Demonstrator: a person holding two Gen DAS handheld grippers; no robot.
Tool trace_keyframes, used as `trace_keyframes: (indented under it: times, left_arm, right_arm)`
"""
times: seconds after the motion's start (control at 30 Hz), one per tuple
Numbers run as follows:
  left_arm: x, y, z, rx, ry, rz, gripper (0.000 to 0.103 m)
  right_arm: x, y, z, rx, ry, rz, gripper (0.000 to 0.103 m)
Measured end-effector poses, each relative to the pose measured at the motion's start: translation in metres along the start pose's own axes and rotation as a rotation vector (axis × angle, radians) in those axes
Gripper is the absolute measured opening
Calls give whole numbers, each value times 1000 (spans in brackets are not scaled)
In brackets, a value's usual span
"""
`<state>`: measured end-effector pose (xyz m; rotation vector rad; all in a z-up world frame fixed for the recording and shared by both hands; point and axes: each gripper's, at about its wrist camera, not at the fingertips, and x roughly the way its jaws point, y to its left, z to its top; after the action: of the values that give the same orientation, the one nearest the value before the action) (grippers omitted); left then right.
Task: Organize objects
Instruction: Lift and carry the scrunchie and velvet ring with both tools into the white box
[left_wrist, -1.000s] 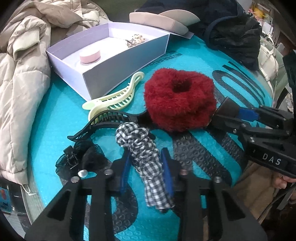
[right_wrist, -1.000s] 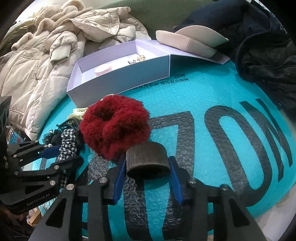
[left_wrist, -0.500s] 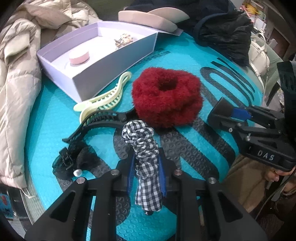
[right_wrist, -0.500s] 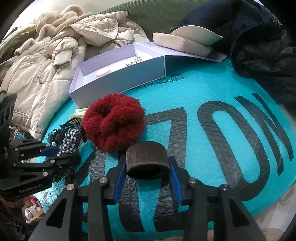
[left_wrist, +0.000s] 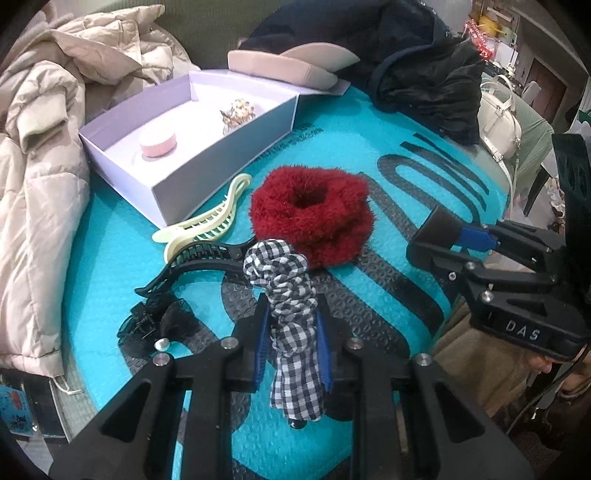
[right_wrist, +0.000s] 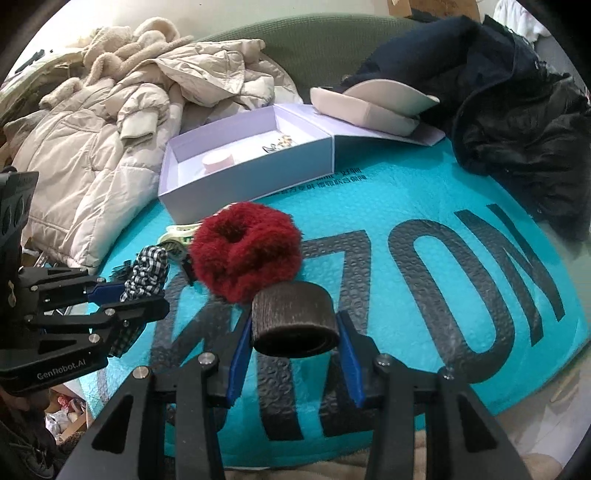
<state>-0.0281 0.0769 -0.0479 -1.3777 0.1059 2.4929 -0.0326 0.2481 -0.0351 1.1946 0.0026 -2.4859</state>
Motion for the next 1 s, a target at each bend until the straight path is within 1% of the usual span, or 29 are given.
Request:
trace_keyframes:
  times: [0.17,0.4,0.67,1.0]
  left_arm:
    - [-20,0,1,12,-19,3,21]
    - [-38,4,7,21,-52,14,21]
    - [-32,13,18,-8,-62,7,21]
    - [-16,34,57,-30,-77,25,21]
  right_arm:
    - [-9,10,-1,-22,-12,21,44]
    - [-9,19,6,-42,-12,57,44]
    - [-3,21,25,-70,-22,65,44]
    - [17,19,62,-108,-19,86,44]
